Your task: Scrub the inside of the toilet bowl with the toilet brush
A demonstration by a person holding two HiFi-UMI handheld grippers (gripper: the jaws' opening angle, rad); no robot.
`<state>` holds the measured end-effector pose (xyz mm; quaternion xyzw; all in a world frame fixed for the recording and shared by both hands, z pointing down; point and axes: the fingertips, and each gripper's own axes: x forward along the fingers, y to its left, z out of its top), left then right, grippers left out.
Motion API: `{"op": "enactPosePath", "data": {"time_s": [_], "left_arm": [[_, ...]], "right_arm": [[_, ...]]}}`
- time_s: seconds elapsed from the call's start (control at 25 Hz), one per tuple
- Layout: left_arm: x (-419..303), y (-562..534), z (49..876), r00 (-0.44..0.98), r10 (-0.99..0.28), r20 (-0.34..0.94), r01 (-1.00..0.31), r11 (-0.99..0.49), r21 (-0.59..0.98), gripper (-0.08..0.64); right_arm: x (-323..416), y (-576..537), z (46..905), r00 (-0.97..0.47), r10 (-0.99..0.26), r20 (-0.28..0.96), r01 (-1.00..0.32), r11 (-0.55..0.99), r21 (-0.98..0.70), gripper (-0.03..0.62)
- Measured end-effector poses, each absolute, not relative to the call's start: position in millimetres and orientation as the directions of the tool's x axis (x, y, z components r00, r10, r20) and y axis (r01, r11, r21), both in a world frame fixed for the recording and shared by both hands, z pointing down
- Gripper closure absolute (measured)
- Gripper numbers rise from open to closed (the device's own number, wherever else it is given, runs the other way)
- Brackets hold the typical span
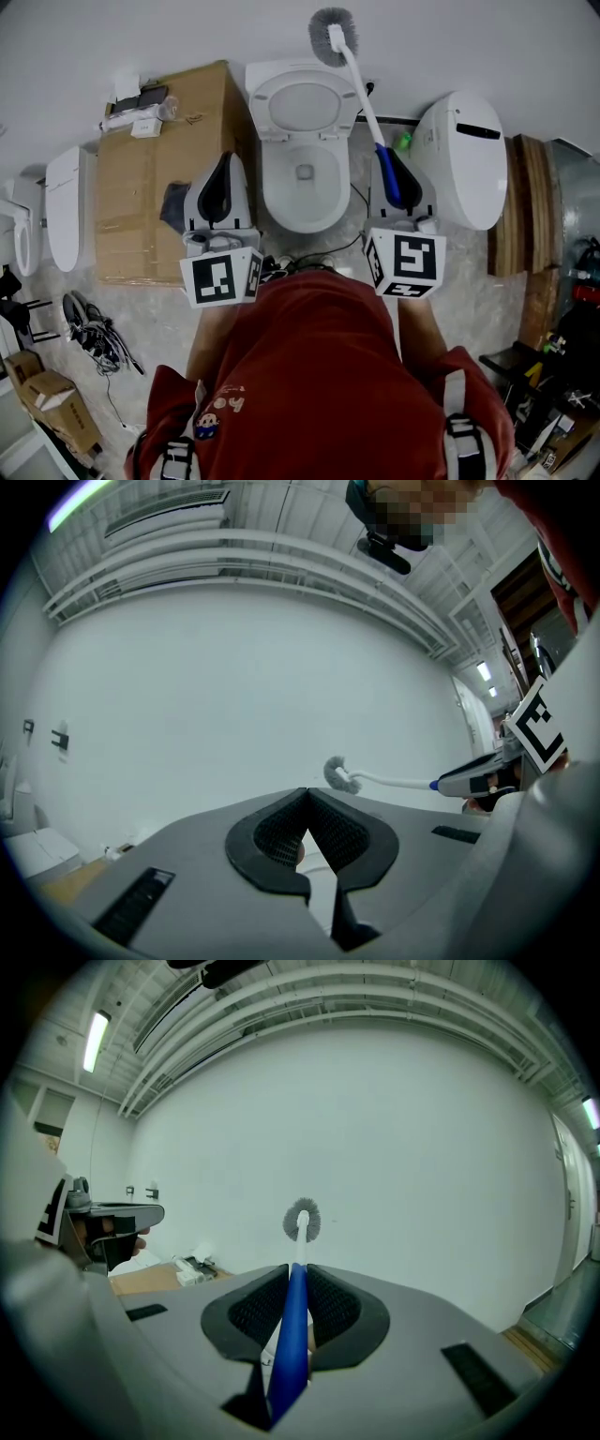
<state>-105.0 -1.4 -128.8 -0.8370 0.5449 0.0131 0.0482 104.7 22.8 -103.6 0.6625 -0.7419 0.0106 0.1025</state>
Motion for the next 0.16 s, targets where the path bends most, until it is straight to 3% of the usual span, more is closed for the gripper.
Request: {"op": "enactPosePath", "data": {"time_s": [0.16], "left_arm": [[-102.5, 0.8, -131.9, 0.415, -0.907, -0.075, -0.909, -0.411, -0.065, 0.548]], "right_arm": [[105.0, 25.3, -106.9, -0.099, -0.981, 0.165, -0.986, 0.12, 0.12, 0.531]]}}
